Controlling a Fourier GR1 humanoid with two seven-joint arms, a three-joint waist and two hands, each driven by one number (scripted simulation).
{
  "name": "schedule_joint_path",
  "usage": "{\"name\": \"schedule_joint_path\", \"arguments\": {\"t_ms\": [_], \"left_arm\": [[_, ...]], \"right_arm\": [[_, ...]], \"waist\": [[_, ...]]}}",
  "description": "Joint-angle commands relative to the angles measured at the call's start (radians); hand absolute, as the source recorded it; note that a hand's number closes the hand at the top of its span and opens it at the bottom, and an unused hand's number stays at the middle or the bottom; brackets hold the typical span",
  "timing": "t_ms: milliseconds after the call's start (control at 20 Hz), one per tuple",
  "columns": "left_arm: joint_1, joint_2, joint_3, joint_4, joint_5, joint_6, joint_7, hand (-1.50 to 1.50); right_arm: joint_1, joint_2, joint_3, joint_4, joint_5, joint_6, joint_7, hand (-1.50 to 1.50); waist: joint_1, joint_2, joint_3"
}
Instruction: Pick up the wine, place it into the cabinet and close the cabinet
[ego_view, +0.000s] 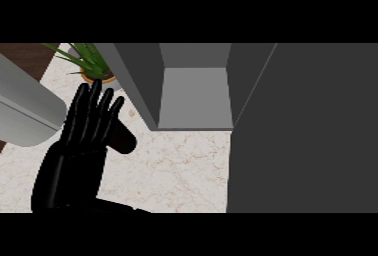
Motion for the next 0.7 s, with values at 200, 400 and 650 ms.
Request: {"name": "schedule_joint_path", "arguments": {"t_ms": [200, 400, 650], "left_arm": [[-0.071, 0.004, 0.002, -0.169, -0.021, 0.081, 0.205, -1.50], [-0.068, -0.004, -0.067, -0.081, -0.043, 0.140, 0.117, -1.50], [-0.103, -0.004, -0.108, -0.133, -0.112, 0.234, 0.212, -1.50]], "right_arm": [[-0.102, 0.014, 0.024, -0.097, 0.023, -0.065, 0.192, -1.50], [-0.139, 0.031, 0.058, -0.175, 0.024, -0.116, 0.294, -1.50], [-0.027, 0.038, 0.041, -0.160, 0.036, -0.044, 0.195, -1.50]], "waist": [[0.007, 0.000, 0.000], [0.002, 0.001, 0.000], [-0.002, 0.000, 0.001]]}}
